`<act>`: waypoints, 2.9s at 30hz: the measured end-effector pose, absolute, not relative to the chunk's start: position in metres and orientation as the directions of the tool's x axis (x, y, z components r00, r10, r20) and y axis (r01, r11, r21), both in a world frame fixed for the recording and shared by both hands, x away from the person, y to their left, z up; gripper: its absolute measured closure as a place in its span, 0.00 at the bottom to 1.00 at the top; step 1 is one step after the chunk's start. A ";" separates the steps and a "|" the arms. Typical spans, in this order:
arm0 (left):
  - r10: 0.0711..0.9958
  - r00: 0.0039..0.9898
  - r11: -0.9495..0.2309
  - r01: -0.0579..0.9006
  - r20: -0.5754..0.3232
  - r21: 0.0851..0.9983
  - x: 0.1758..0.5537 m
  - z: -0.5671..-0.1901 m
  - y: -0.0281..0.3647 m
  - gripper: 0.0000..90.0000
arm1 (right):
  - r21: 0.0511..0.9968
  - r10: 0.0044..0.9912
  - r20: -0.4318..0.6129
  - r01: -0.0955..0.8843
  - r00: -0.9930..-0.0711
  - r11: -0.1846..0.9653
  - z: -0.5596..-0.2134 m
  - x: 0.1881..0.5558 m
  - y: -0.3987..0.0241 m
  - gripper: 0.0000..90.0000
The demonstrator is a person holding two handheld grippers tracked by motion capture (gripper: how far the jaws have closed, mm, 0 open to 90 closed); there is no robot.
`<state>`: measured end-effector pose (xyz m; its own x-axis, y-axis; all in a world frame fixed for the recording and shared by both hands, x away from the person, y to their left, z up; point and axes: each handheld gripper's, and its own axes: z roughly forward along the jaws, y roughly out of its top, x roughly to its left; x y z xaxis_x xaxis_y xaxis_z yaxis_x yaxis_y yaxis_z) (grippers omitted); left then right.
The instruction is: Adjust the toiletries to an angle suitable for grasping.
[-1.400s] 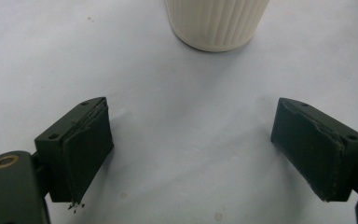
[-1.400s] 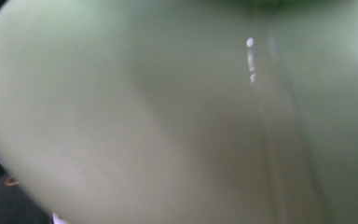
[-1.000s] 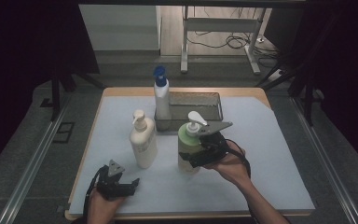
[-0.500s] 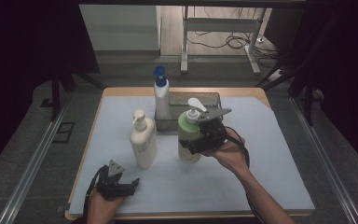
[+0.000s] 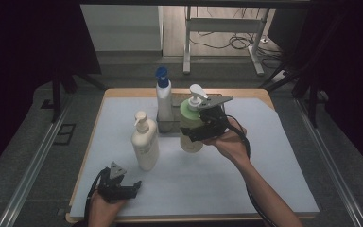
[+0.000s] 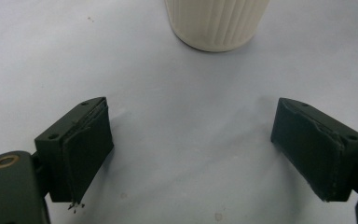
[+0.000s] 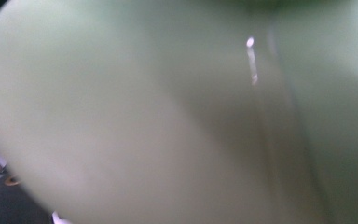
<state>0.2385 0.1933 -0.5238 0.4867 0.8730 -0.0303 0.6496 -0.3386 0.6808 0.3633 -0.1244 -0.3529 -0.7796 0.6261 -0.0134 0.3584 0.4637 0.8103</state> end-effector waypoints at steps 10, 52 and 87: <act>0.872 0.488 -0.340 0.651 -0.031 0.679 0.239 -0.524 0.193 0.13 | 0.817 0.654 -0.023 0.363 -0.756 0.449 -0.343 0.380 -0.120 0.13; 0.872 0.489 -0.339 0.651 -0.033 0.679 0.239 -0.524 0.193 0.13 | 0.846 0.791 -0.038 0.402 -0.611 0.351 -0.335 0.455 -0.112 0.13; 0.871 0.490 -0.342 0.653 -0.032 0.676 0.239 -0.523 0.194 0.13 | 0.816 0.801 -0.027 0.450 -0.598 0.363 -0.385 0.478 -0.105 0.13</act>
